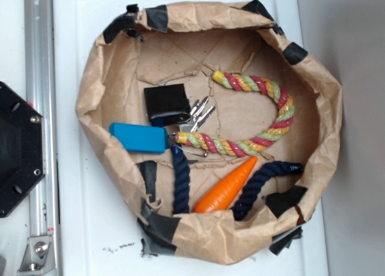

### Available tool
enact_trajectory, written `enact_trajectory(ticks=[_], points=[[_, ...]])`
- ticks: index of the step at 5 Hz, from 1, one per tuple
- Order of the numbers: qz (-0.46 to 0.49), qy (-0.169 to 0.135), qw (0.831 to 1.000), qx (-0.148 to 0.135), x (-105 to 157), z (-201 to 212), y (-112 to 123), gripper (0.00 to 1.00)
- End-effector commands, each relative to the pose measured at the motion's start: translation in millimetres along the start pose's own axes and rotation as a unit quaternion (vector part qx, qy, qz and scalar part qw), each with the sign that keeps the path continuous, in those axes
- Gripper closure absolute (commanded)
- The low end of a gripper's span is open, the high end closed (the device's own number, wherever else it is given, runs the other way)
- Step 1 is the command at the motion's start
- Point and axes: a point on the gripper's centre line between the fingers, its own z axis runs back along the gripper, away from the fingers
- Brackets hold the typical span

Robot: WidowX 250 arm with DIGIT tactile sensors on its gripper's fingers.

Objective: Grab the multicolored rope.

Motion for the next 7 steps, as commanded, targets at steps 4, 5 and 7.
enact_trajectory(ticks=[4,5,7], points=[[-0.12,-0.07,0.99,-0.038,137,-118,-9,0.0],[-0.118,-0.03,0.992,-0.01,146,-168,13,0.0],[-0.204,0.042,0.977,0.038,145,-232,-9,0.0]])
